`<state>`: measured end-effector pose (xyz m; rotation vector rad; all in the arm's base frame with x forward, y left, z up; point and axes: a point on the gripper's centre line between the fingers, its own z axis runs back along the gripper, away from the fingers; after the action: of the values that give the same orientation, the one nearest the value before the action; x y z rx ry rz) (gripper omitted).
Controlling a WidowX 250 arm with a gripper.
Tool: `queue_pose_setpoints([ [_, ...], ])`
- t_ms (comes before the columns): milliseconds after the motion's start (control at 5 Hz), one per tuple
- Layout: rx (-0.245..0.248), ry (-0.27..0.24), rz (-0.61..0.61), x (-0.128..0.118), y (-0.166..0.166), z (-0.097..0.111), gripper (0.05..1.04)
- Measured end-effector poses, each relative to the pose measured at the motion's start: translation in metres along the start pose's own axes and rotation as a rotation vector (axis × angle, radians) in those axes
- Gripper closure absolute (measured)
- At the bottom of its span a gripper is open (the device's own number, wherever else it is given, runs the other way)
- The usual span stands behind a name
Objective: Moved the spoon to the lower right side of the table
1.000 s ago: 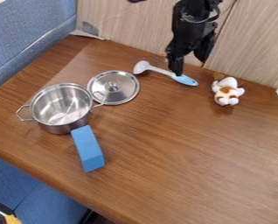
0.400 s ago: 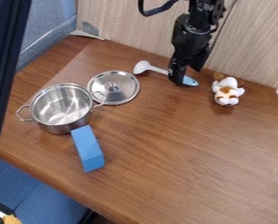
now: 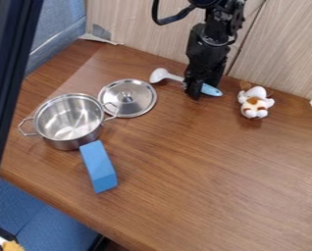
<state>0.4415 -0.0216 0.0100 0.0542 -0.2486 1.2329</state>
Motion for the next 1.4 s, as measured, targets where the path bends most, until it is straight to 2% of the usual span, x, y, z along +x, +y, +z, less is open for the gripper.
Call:
queue_pose_setpoints([
  [200,0.006,-0.007,0.007,0.000,0.003,-0.002,0.704],
  [400,0.006,-0.003,-0.001,-0.001,0.005,-0.002,0.749],
  [800,-0.011,-0.002,-0.009,-0.001,0.002,0.001,0.749],
  [1000,-0.032,0.017,-0.008,-0.001,0.002,0.003,0.749],
  [1200,-0.082,0.013,-0.003,0.009,-0.002,0.024,0.749],
  [1400,-0.150,-0.004,-0.018,0.015,0.001,0.055,0.749],
])
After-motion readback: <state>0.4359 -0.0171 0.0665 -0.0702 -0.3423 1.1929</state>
